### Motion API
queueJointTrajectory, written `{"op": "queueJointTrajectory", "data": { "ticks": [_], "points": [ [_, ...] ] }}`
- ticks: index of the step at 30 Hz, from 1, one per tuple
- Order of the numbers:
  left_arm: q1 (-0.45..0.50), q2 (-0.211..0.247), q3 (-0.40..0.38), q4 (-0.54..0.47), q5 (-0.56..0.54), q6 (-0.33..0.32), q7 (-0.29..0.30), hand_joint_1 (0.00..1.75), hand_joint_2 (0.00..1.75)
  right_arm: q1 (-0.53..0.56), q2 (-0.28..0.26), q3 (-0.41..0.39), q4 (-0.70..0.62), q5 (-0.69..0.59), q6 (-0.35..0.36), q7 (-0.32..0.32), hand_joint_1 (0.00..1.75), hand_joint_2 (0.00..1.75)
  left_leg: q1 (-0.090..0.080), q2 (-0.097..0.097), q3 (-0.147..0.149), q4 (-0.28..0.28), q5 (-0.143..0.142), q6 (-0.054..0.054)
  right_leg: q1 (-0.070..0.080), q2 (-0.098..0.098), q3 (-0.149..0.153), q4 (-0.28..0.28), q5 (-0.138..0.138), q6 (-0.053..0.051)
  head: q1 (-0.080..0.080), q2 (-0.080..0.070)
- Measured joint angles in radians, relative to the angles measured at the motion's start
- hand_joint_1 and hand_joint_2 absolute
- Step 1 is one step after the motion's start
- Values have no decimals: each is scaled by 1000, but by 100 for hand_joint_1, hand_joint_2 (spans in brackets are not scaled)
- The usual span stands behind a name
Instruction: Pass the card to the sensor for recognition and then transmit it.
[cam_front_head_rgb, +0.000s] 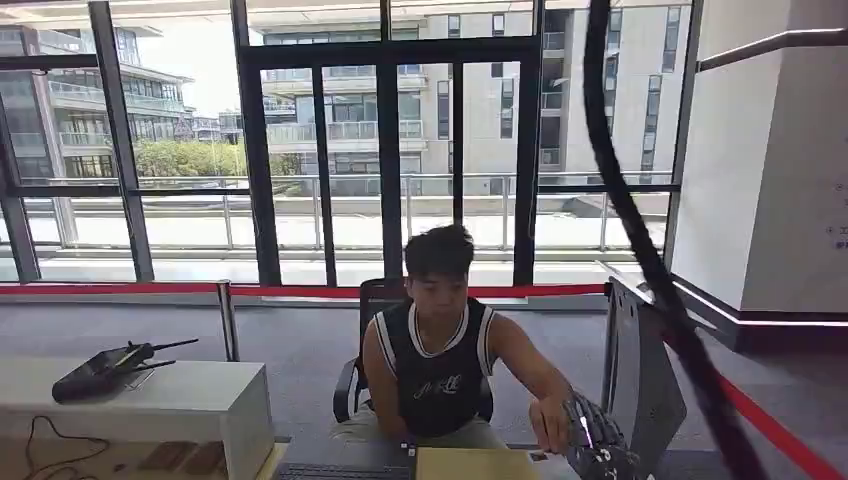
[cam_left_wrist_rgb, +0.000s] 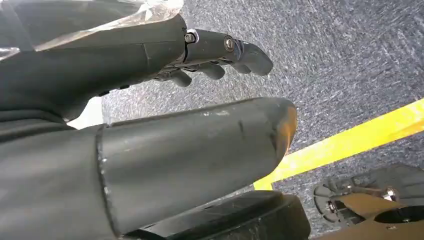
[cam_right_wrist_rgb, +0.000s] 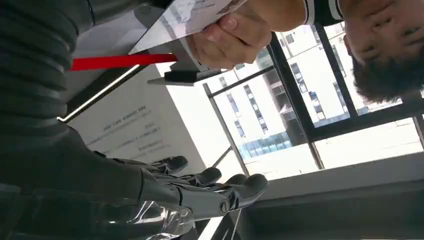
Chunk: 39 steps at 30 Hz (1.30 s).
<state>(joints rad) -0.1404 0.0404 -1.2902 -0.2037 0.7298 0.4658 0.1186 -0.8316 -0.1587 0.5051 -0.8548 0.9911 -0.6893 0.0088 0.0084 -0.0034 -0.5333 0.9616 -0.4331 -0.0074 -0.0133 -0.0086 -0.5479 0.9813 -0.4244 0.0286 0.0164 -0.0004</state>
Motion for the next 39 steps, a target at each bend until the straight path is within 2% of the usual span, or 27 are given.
{"op": "queueJointTrajectory", "data": {
  "ticks": [3,4,5,6,23,32,39],
  "points": [
    [0,0,-5,0,0,-1,0,0,0,-14,1,11,35,-2,1,2,0,175,0,0,0,0,0,0,0,0,0,0,0,0,0,0],
    [0,1,-5,0,0,-1,0,0,0,-18,2,14,44,-4,2,4,7,175,0,0,0,0,0,0,0,0,0,0,0,0,0,0],
    [0,1,-6,0,0,-2,0,0,0,-20,2,18,52,-5,2,6,124,175,0,0,0,0,0,0,0,0,0,0,0,0,0,0],
    [0,1,-6,0,0,-3,0,0,0,-21,2,23,59,-6,2,7,175,175,0,0,0,0,0,0,0,0,0,0,0,0,0,0],
    [0,6,-23,0,1,-4,-3,0,0,-36,5,59,129,-93,-1,8,175,175,0,0,0,0,0,0,0,0,0,0,0,0,0,0],
    [0,7,-23,0,10,-2,0,0,0,-35,10,79,149,-143,1,-14,175,175,0,0,0,0,0,0,0,0,0,0,0,0,0,0],
    [1,7,-23,0,16,-1,6,0,0,-6,-14,91,146,-202,19,16,175,175,0,0,0,0,0,0,0,0,0,0,0,0,0,0]
  ]
}}
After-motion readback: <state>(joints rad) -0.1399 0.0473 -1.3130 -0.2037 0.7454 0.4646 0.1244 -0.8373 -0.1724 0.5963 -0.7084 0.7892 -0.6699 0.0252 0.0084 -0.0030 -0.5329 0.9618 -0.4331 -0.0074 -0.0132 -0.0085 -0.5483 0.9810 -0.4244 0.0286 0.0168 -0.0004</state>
